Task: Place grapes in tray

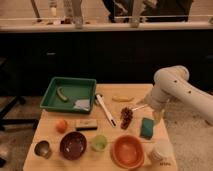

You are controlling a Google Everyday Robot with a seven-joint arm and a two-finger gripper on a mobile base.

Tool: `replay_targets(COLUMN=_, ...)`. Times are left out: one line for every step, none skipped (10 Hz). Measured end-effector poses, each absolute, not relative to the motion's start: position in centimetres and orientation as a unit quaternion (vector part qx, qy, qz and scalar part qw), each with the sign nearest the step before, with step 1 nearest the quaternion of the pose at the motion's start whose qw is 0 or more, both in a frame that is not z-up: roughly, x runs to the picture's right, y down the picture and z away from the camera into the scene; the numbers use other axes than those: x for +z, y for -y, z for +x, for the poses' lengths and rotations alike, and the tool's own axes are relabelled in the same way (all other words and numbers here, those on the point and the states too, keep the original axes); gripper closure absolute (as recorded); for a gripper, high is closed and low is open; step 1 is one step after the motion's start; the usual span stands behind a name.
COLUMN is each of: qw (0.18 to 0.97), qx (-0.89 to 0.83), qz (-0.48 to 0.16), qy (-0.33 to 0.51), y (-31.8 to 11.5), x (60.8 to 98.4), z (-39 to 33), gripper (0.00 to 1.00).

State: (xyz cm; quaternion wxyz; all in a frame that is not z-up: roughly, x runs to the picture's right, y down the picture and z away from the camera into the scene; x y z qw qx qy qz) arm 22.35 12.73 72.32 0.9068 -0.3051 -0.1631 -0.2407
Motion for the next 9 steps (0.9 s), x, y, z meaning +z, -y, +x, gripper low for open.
replay_targets(qw=0.908, qx=-0.239, qz=-0.305, qy=0.162, y=-12.7, x=72.3, z=22.5, gripper=0.20)
replay_targets(qw=0.907, qx=-0.241, qz=-0.304, qy=0.164, y=-12.6, x=72.4, z=22.2, gripper=0.20)
replay_targets(qw=0.907, qx=-0.240, qz=-0.304, qy=0.163, y=-12.7, x=72.3, z=22.3, gripper=0.20)
replay_targets(qw=0.907, qx=-0.241, qz=-0.304, qy=0.163, y=-12.6, x=72.4, z=22.3, gripper=0.20)
replay_targets(qw=0.908, qx=-0.240, qz=-0.302, qy=0.164, y=-12.6, x=72.4, z=22.4, gripper=0.20)
replay_targets(qw=0.907, qx=-0.249, qz=-0.293, qy=0.169, y=-12.5, x=72.7, z=21.9, gripper=0.20)
replay_targets(qw=0.904, qx=-0.266, qz=-0.284, qy=0.177, y=-12.5, x=73.0, z=21.6, gripper=0.20)
replay_targets(qw=0.894, qx=-0.307, qz=-0.264, qy=0.193, y=-12.5, x=73.5, z=20.8, gripper=0.20)
replay_targets(qw=0.885, qx=-0.335, qz=-0.250, qy=0.206, y=-12.5, x=73.9, z=20.2, gripper=0.20)
